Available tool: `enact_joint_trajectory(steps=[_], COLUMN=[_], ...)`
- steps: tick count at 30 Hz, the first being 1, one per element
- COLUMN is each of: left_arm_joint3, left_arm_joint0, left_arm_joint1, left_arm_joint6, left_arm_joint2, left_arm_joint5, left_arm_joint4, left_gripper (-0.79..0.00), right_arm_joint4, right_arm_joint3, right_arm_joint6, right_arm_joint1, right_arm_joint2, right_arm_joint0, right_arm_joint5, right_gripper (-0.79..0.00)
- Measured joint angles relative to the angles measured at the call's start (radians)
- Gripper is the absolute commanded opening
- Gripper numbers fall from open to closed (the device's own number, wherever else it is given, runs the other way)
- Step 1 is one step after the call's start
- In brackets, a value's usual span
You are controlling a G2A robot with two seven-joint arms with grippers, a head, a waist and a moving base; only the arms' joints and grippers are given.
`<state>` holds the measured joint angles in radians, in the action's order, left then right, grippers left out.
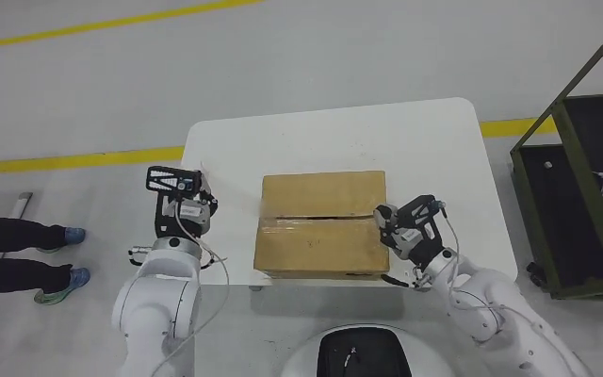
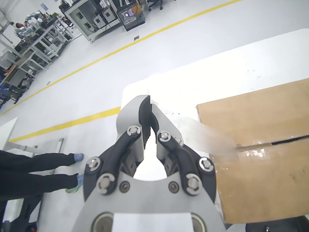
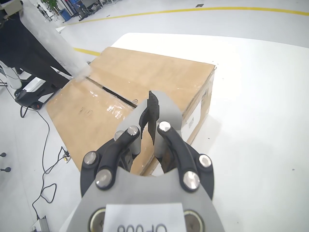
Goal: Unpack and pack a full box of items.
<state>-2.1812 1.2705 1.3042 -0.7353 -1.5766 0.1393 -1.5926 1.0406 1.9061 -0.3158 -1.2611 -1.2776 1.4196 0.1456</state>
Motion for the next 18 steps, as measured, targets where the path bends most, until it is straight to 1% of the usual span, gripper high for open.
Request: enact_joint_trajectory(steps=[10, 18], left_arm_joint3=[0.073, 0.122], left_arm_joint0=[-0.001, -0.008], left_arm_joint1=[-0.010, -0.014], left_arm_joint6=[0.025, 0.044], left_arm_joint2=[-0.123, -0.154], left_arm_joint5=[-0.030, -0.047], left_arm_joint4=[-0.008, -0.006], left_gripper=[-0.785, -0.785], right_arm_joint4=[0.012, 0.011], right_arm_joint3=[-0.031, -0.036], right_arm_joint6=[-0.016, -0.029], right_arm_joint1=[-0.003, -0.003], right_arm_joint2=[0.016, 0.016], right_arm_joint0=[-0.031, -0.035], right_arm_joint5=[-0.020, -0.025], right_gripper=[-0.785, -0.785])
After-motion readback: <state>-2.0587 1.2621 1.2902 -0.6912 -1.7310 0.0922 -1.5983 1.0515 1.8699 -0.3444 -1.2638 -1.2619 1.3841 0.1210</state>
